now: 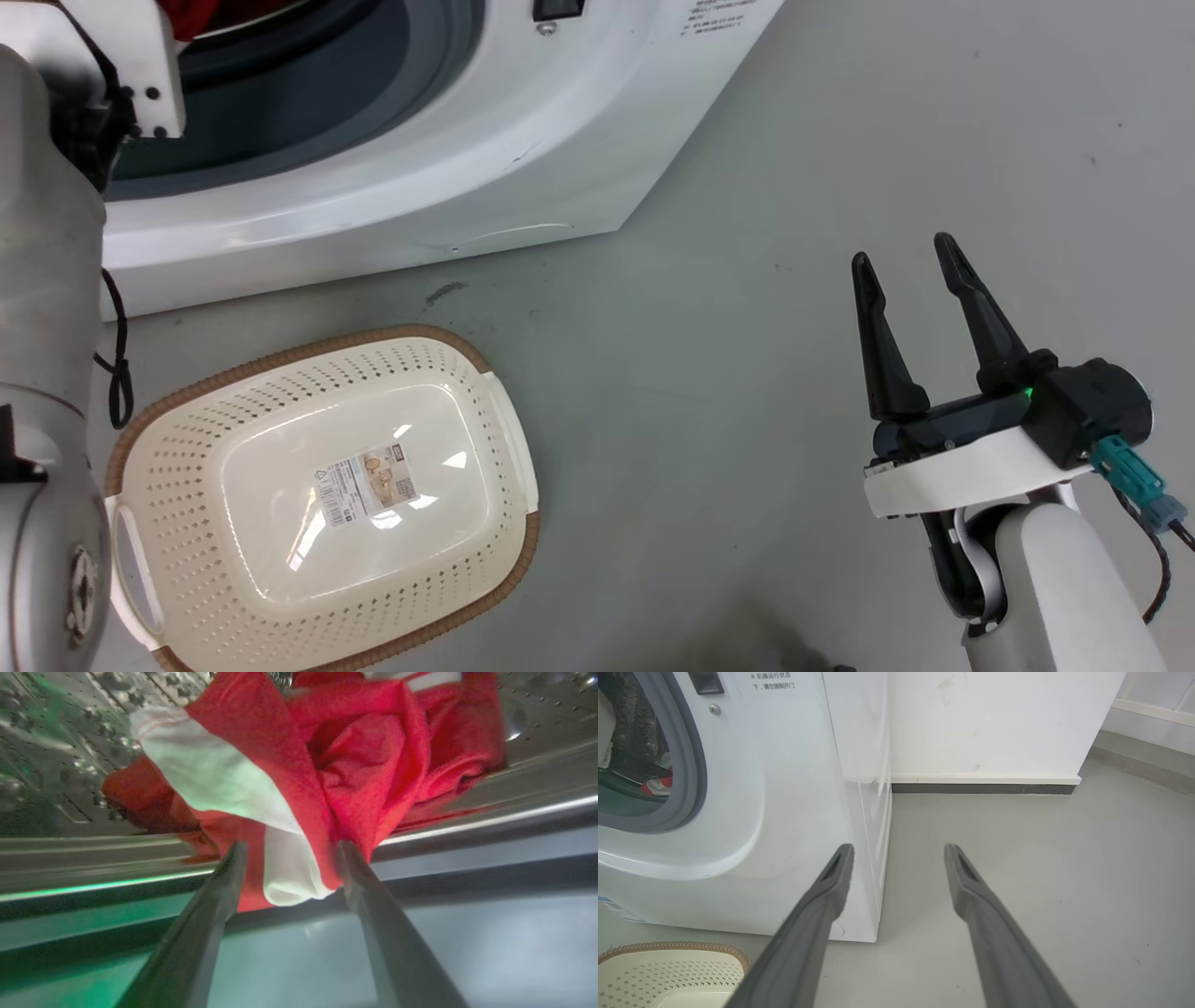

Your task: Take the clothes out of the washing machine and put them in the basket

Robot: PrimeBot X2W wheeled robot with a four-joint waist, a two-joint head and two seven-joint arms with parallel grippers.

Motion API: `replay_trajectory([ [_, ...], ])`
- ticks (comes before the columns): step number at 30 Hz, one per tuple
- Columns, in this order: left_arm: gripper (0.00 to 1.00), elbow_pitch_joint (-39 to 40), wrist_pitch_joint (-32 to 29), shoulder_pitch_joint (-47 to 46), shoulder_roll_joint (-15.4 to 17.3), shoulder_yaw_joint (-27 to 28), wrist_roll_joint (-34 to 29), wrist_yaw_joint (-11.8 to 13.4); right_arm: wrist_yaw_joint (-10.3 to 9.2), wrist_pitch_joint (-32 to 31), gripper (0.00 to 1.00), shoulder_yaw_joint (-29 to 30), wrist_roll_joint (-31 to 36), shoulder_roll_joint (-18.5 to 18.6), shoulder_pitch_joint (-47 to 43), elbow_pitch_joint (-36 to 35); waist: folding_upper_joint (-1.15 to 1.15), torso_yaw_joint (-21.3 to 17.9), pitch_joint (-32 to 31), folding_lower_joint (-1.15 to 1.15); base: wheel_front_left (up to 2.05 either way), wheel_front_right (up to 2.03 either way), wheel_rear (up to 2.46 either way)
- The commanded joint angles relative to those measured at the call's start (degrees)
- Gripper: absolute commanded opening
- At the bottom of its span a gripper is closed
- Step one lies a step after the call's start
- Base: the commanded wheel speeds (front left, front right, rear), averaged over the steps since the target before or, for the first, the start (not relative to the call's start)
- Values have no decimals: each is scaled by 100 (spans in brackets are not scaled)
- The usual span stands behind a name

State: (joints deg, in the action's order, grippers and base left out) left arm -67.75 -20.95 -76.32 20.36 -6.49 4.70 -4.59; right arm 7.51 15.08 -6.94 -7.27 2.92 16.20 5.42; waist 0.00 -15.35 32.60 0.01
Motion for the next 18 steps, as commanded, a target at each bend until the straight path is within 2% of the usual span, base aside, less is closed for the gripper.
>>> replay_trajectory([
  [1, 100, -84, -217, -117, 44, -34, -6, -39, -4, 12, 100, -25, -30, -7, 113, -1, 0, -59, 79, -1, 0, 0, 0],
  [5, 100, -231, -734, -302, 89, -62, 15, -38, -3, 12, 100, -65, -83, -6, 154, 28, 0, -122, 143, -1, 0, 0, 0],
  [10, 100, -402, -1481, -421, 76, -48, 98, 117, -4, 13, 100, -107, -170, -6, 205, 66, 0, -200, 200, -1, 0, 0, 0],
  [11, 84, -424, -1594, -422, 69, -43, 104, 145, -4, 13, 100, -114, -193, -7, 215, 67, 0, -212, 206, -1, 0, 0, 0],
  [14, 0, -442, -1772, -437, 76, -34, 144, 204, -4, 13, 100, -136, -248, -6, 236, 90, 0, -247, 210, -1, 0, 0, 0],
  [18, 0, -358, -1741, -375, 115, -72, 153, 308, -4, 13, 100, -140, -290, -7, 236, 117, 0, -266, 192, -1, 0, 0, 0],
])
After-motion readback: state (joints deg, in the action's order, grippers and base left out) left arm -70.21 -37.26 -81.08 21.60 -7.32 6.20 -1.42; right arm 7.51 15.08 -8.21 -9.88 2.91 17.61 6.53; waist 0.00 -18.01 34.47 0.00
